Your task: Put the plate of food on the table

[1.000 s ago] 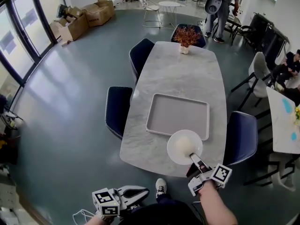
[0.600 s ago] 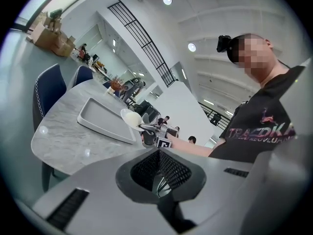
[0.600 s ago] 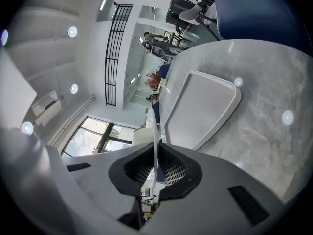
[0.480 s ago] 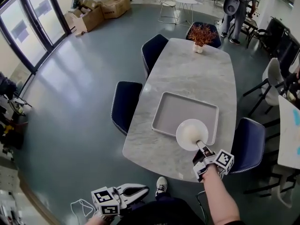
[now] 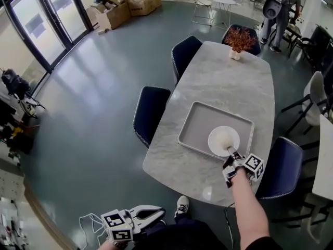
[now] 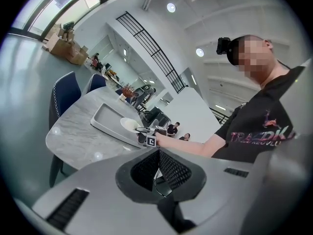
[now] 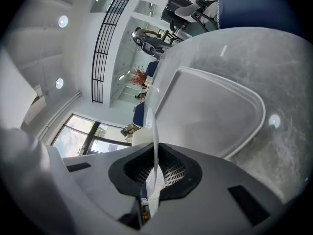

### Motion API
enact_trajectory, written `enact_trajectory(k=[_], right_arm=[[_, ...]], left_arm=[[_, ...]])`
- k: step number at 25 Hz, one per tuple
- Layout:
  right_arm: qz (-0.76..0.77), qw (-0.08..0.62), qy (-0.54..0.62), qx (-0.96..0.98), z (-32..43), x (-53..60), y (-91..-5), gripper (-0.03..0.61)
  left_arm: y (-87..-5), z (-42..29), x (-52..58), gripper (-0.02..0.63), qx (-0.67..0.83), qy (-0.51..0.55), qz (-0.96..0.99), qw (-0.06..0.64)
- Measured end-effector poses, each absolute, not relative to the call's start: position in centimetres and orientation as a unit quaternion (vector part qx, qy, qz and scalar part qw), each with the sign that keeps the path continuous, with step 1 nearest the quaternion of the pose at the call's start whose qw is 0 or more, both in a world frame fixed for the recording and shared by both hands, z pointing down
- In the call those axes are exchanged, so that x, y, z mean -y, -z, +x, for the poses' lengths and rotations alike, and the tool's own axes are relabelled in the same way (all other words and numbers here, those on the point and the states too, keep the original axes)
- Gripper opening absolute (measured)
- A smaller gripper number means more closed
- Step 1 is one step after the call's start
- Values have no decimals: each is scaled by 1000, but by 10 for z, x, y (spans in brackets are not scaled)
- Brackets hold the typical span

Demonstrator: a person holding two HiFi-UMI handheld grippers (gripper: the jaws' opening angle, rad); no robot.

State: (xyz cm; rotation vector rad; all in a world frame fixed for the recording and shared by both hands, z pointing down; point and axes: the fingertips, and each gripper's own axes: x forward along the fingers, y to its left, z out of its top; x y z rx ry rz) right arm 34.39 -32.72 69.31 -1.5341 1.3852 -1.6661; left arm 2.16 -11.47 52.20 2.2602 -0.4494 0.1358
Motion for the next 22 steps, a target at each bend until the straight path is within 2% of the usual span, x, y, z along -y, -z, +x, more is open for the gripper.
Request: enact_trajectory(k=[22], right_arm=[[-577, 223, 632, -467, 341, 372, -732, 27]], left_arm=[[-530, 7, 120, 6, 204, -35, 876, 435]])
